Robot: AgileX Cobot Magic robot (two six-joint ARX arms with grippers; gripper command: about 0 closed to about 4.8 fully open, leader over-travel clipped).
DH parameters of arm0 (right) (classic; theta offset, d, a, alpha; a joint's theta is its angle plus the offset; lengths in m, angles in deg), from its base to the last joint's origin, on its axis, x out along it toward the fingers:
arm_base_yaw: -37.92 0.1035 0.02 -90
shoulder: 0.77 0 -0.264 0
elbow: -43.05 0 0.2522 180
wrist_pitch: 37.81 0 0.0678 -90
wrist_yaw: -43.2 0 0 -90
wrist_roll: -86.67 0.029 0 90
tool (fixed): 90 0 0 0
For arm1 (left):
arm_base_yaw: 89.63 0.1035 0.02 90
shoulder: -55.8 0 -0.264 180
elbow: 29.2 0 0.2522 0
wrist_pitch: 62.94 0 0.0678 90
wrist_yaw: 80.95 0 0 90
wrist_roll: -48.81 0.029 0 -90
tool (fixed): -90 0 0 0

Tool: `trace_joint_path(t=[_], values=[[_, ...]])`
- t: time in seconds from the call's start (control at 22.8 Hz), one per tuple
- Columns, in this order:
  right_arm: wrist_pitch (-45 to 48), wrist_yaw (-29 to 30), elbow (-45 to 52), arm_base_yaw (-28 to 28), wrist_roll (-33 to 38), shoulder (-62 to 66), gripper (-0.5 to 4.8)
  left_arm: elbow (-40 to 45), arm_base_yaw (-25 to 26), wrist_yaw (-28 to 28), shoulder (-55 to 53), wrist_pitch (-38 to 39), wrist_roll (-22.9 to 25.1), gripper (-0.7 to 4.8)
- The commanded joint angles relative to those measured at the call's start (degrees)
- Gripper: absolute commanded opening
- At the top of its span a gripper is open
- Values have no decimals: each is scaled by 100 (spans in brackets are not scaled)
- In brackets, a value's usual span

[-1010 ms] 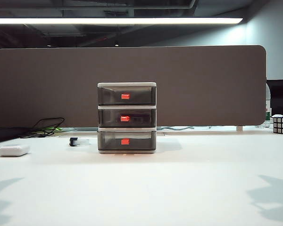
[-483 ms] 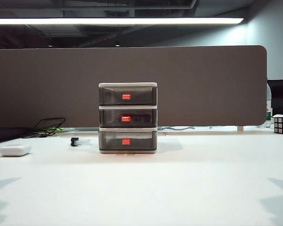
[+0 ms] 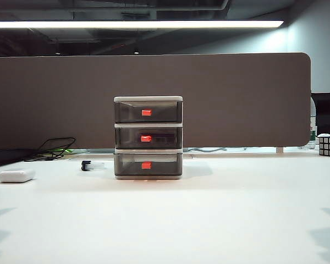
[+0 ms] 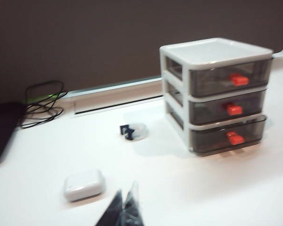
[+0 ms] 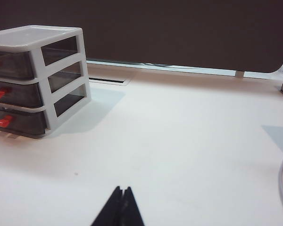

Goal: Open the second layer of the drawer on the table, pick up a pack of napkins on the table and put it in, and finally close the drawer.

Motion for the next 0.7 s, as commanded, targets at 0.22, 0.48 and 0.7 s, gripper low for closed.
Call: trace_joint_path(t=[0.22,0.48,0.7], values=[[74,-17,35,4,24,-7,-1,-35,7,426,0,-162,-13,-5],[74,-15,35,4,24,-7,-1,-35,7,426,0,-162,-13,-5],[74,-15,35,4,24,-7,-1,-35,7,426,0,-162,-13,-5]])
